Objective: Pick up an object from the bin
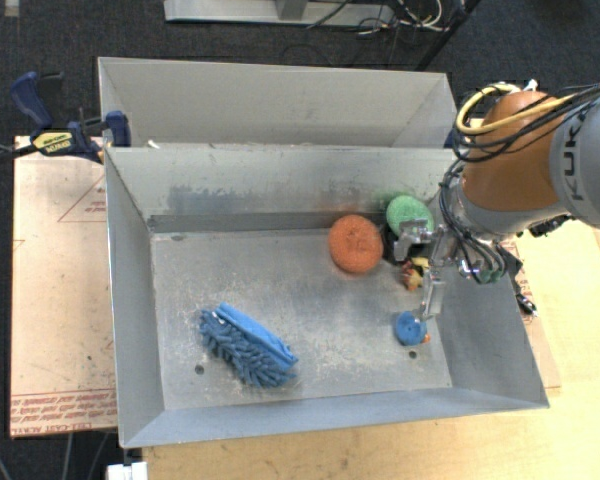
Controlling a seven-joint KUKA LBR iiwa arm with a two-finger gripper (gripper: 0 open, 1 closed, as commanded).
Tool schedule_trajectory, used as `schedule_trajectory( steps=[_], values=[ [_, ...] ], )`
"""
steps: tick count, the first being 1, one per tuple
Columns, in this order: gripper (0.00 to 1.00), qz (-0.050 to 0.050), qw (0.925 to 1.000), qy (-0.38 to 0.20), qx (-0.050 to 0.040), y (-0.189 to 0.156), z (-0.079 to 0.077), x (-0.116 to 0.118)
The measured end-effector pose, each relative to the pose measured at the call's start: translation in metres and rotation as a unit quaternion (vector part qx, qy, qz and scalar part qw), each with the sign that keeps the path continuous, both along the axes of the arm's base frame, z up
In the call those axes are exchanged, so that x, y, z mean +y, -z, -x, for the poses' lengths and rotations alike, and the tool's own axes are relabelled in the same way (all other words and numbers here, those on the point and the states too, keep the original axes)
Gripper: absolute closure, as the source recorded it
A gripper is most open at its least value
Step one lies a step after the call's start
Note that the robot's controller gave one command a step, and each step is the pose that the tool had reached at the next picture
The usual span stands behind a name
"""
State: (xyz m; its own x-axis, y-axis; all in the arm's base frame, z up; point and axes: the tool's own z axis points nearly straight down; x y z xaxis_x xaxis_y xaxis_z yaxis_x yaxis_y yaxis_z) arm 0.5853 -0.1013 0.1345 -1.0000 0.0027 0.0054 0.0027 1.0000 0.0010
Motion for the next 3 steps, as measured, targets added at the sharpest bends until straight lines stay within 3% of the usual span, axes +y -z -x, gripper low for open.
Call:
schedule_trajectory(
  steps=[1,2,3],
  values=[
    [1.00,0.000,1.0000,-0.002,-0.0036,-0.005,-0.002,0.001],
    [1.00,0.000,1.0000,-0.002,-0.0036,-0.005,-0.002,0.001],
    [1.00,0.001,1.0000,-0.001,-0.0046,-0.004,0.033,0.017]
  ],
)
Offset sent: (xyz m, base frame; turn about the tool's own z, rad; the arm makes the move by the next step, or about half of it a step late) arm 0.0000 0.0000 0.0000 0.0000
